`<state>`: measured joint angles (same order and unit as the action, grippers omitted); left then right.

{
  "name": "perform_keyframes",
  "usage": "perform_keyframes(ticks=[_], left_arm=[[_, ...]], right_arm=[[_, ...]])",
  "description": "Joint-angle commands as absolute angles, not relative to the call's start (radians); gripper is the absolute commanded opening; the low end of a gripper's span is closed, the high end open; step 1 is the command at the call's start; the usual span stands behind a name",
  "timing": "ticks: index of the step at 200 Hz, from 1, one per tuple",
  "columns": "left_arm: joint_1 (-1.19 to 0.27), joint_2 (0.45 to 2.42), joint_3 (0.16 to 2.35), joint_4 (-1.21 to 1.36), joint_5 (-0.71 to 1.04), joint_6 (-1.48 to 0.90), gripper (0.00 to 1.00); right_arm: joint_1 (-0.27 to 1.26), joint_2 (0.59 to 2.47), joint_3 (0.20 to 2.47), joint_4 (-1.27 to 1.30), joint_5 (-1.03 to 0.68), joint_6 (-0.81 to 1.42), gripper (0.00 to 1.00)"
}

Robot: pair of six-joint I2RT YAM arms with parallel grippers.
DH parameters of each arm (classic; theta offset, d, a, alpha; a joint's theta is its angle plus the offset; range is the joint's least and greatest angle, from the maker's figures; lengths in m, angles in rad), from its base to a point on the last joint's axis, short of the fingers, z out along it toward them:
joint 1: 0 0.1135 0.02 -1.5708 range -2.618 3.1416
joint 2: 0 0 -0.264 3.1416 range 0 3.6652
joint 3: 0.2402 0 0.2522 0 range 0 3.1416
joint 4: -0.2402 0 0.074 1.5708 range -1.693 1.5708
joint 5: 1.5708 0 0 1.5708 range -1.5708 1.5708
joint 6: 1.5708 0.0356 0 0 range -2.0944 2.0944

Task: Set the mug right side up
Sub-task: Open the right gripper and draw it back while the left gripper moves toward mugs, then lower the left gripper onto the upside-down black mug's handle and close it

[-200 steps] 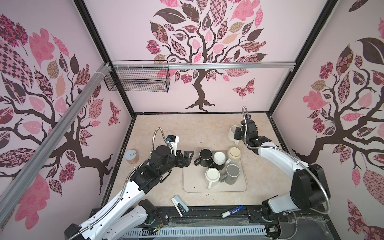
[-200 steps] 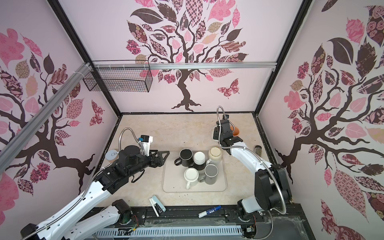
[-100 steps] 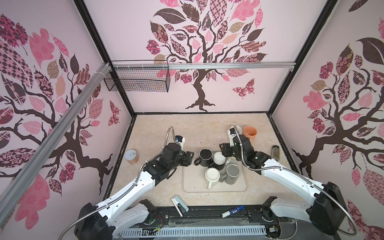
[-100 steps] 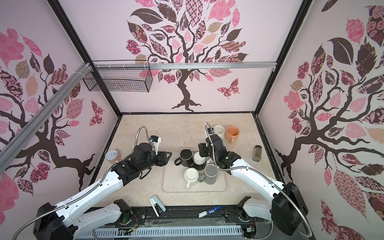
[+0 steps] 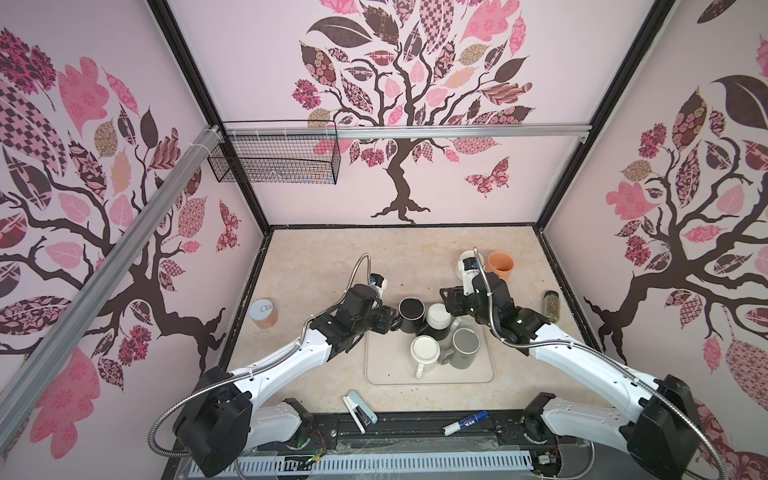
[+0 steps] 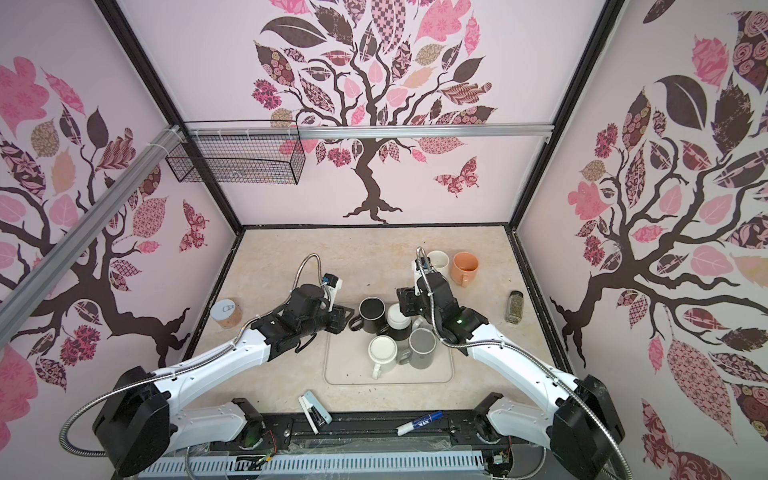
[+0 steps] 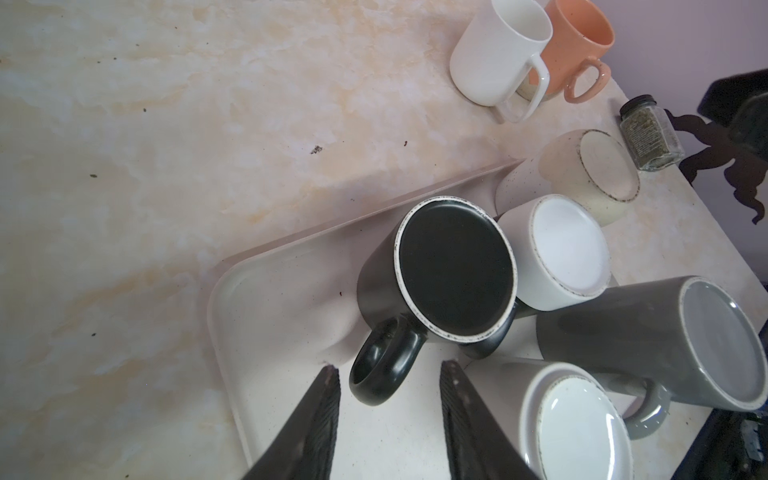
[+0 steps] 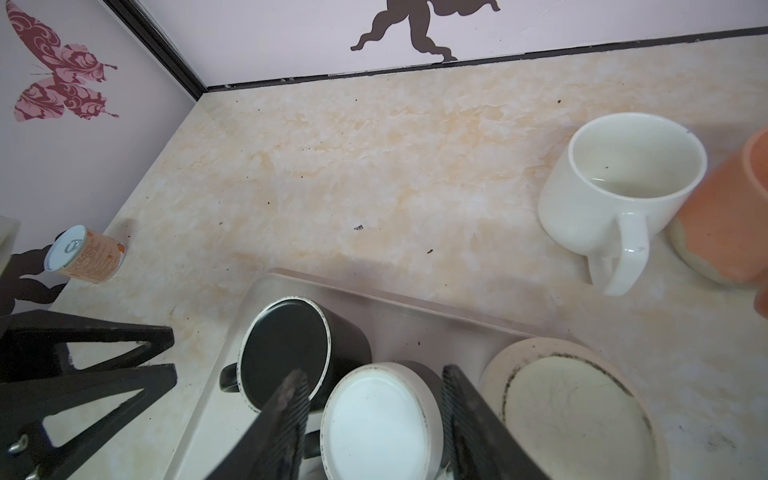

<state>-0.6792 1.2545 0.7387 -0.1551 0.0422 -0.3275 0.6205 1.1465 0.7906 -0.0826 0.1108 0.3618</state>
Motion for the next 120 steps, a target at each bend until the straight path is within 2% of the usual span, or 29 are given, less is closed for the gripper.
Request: perform_keyframes(ticks=[1, 120], left_arm=[[-0.694, 1.280, 0.729, -0.112, 0.036, -0.269, 0.42], [-0.741, 1.377, 0.704, -0.039, 0.042, -0.280, 0.42]], right_arm=[[0.619, 1.137, 0.799, -0.069, 0.109, 0.340, 0.55], [0.620, 1.127, 0.795, -0.080, 0.115, 0.325, 0.55]])
